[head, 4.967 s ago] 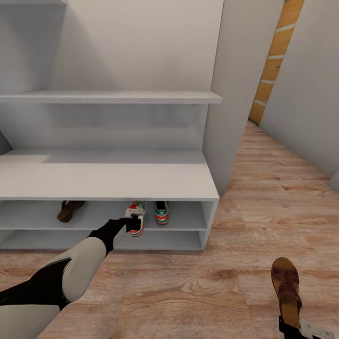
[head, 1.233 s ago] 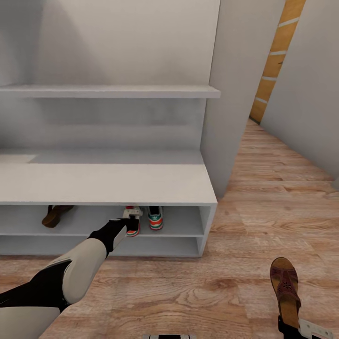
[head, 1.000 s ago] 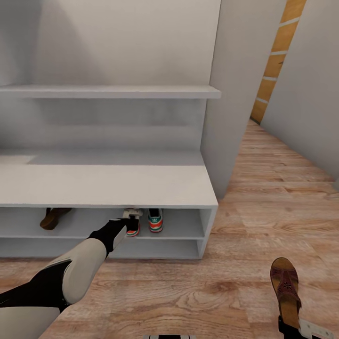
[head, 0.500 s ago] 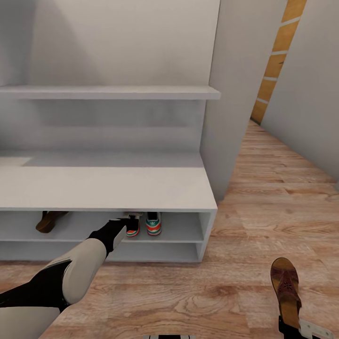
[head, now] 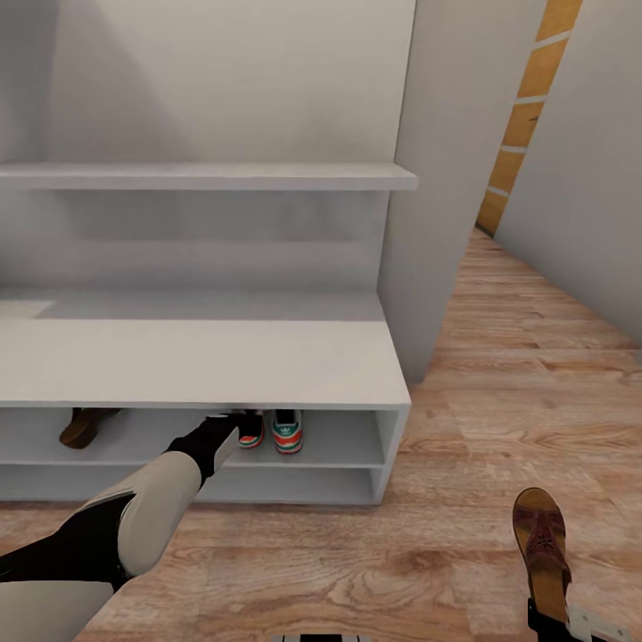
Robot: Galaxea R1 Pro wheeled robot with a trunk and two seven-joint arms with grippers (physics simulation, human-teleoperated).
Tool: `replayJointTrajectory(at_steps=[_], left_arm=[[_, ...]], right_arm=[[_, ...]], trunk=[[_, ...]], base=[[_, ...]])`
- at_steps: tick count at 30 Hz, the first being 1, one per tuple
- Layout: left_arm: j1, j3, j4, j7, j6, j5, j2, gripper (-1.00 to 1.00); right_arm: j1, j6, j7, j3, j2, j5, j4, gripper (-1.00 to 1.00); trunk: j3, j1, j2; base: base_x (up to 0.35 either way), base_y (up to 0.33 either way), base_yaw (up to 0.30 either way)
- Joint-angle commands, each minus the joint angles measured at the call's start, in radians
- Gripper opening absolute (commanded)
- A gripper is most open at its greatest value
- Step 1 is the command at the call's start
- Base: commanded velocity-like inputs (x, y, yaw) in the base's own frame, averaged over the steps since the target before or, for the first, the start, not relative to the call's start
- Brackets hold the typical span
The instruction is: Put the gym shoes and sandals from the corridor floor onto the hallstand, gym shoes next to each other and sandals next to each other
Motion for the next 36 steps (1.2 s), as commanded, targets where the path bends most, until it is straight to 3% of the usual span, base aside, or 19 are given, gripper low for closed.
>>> replayJointTrajectory(at_steps=[1, 4, 5, 14, 30, 32, 36], left_arm=[[0.0, 0.008, -0.002, 0.0, 0.005, -0.009, -0.001, -1.0], [0.0, 0.008, -0.002, 0.0, 0.005, -0.009, -0.001, -1.0], [0.0, 0.008, -0.002, 0.0, 0.005, -0.009, -0.001, 1.0], [0.001, 0.008, -0.001, -0.001, 0.005, -0.009, 0.001, 1.0], [0.017, 0.008, -0.002, -0.002, 0.003, -0.009, 0.004, 1.0], [0.024, 0.008, -0.003, -0.002, -0.004, -0.009, 0.006, 1.0], [0.098, 0.011, -0.002, -0.002, -0.112, -0.008, 0.013, 1.0]], right_arm=[[0.0, -0.001, -0.006, 0.008, -0.001, -0.006, -0.001, -1.0], [0.0, -0.001, -0.006, 0.008, -0.001, -0.006, -0.001, -1.0], [0.0, -0.001, -0.006, 0.008, -0.001, -0.006, -0.001, -1.0], [0.0, -0.001, -0.006, 0.008, 0.0, -0.006, 0.0, -1.0], [0.0, -0.001, -0.005, 0.012, 0.001, -0.003, 0.001, -1.0], [0.0, -0.001, -0.005, 0.013, 0.001, -0.002, 0.001, -1.0], [0.0, -0.001, -0.005, 0.015, 0.004, 0.0, 0.001, -1.0]], trunk=[[-0.001, 0.0, 0.0], [-0.001, 0.0, 0.0], [-0.001, 0.0, 0.0], [-0.001, 0.0, 0.0], [-0.001, 0.0, 0.0], [-0.001, 0.0, 0.0], [-0.001, 0.0, 0.0]], base=[[0.037, 0.0, 0.0], [0.013, 0.0, 0.0], [0.004, 0.0, 0.0], [-0.041, 0.0, 0.0], [-0.312, 0.0, 0.0], [-0.337, 0.0, 0.0], [-0.337, 0.037, 0.0]])
